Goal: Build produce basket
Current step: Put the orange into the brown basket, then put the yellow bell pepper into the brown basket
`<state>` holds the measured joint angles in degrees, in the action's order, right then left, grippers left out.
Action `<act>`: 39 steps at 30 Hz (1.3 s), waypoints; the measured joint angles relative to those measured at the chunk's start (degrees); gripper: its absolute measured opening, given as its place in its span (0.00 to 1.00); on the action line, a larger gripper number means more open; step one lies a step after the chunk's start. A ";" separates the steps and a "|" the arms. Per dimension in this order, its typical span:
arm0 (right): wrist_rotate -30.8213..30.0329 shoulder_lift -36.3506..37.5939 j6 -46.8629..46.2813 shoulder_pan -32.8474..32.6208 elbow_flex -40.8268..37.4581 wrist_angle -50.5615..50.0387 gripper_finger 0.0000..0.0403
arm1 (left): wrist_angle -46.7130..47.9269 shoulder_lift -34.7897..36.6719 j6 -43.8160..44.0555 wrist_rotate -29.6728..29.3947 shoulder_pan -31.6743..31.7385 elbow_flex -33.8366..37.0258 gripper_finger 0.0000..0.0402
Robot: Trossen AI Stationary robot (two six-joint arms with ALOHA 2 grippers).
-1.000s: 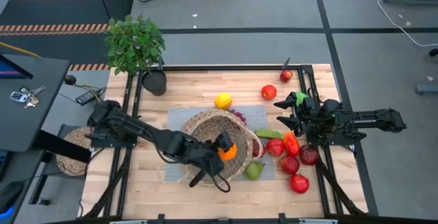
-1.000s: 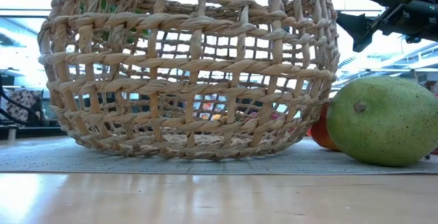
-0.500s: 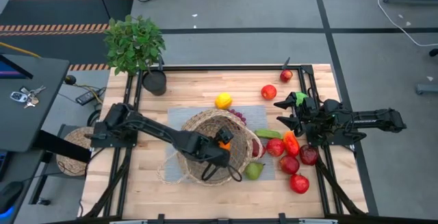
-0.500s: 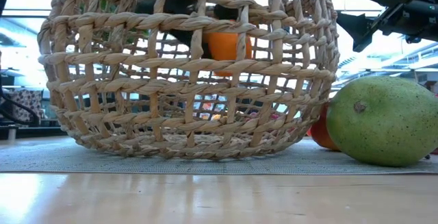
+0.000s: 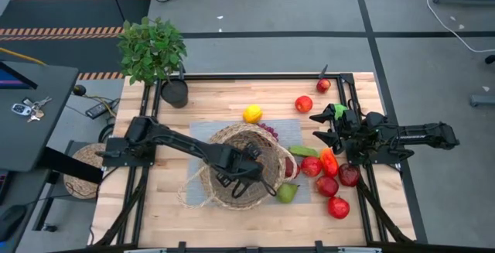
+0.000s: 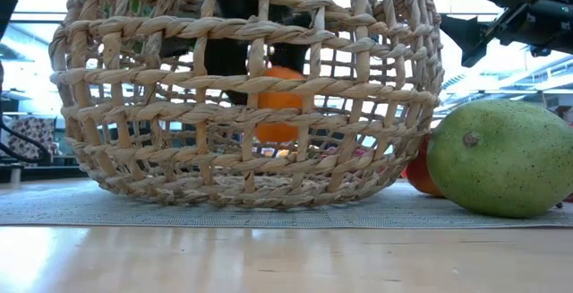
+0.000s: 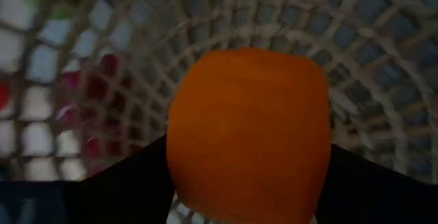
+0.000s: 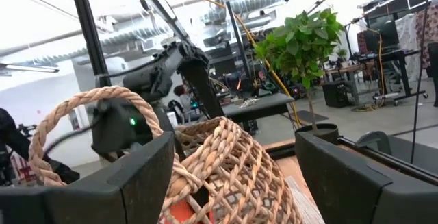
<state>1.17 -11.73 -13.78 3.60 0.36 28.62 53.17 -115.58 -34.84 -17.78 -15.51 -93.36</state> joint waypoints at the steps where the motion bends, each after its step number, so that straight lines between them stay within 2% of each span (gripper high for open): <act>1: 0.00 0.00 0.00 0.00 0.00 -0.02 0.77 | 1.15 -0.44 0.03 0.54 0.27 0.00 0.69; 6: -0.02 0.01 0.00 0.00 0.00 0.06 0.77 | 2.93 -2.54 0.62 0.60 1.01 0.01 0.76; 14: 0.00 -0.24 -0.01 0.00 0.00 0.00 0.77 | 3.74 -2.30 3.97 -0.45 0.54 -0.42 0.98; 17: -0.02 -0.25 -0.01 0.00 0.00 0.04 0.77 | 7.44 -2.28 6.03 -1.53 -0.27 -4.04 0.97; 23: -0.02 -0.26 0.00 0.00 0.00 0.04 0.77 | 16.30 -1.67 12.68 -1.39 -1.39 -15.62 0.94; 27: 0.00 -0.26 -0.02 0.00 0.00 0.02 0.77 | 18.22 0.42 15.12 -1.49 -1.34 -20.88 0.94; 32: 0.00 -0.26 -0.02 0.00 0.00 0.04 0.77 | 13.92 5.42 15.21 -0.94 -0.35 -21.68 0.94; 39: -0.01 -0.26 0.00 0.00 0.00 0.02 0.77 | 5.00 11.35 17.90 7.97 6.77 -21.70 0.94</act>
<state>1.16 -11.99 -13.78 3.60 0.36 28.64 58.16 -104.23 -16.94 -9.81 -8.74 -115.07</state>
